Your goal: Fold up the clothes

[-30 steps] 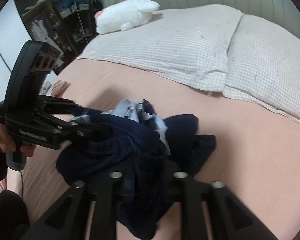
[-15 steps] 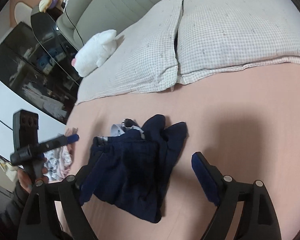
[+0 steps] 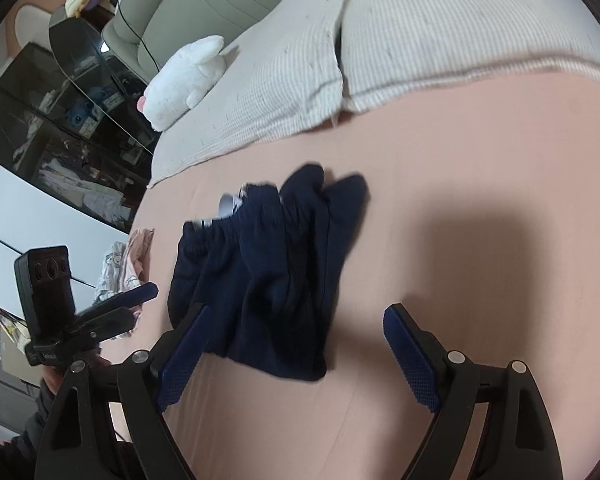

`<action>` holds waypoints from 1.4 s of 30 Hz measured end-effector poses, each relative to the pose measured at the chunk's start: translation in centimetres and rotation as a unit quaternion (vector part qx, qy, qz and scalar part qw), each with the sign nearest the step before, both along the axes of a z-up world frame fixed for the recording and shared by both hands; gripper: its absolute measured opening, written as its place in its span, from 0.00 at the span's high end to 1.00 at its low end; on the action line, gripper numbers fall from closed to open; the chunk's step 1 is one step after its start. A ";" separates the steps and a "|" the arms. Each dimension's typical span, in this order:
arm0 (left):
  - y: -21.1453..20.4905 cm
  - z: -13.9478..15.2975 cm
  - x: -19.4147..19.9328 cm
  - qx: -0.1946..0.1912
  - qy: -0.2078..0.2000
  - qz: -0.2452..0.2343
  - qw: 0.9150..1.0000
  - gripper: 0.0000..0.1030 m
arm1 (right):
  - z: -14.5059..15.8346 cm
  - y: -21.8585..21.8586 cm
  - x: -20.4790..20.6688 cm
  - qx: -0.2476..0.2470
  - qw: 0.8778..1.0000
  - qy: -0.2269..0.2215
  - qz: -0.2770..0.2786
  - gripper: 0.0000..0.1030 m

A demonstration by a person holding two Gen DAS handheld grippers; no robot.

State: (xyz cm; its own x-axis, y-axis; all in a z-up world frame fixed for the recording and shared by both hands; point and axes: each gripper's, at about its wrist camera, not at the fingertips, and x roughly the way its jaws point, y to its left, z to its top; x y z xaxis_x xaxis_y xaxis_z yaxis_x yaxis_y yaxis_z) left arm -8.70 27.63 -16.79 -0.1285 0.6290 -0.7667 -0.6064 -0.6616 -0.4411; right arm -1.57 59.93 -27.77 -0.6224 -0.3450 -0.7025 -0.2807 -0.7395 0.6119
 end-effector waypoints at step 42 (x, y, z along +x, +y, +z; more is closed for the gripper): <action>2.7 -5.1 -1.2 0.092 -0.046 0.086 0.991 0.01 | -2.9 -2.0 -3.6 -0.023 0.997 0.045 -0.051 0.06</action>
State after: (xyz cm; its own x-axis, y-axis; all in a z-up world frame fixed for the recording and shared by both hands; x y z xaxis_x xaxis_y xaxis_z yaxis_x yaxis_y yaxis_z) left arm -9.85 30.29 -21.87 -0.1801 0.7339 -0.6549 -0.4431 -0.6550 -0.6121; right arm -5.16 57.93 -30.71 -0.7161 -0.3071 -0.6268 -0.2946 -0.6811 0.6703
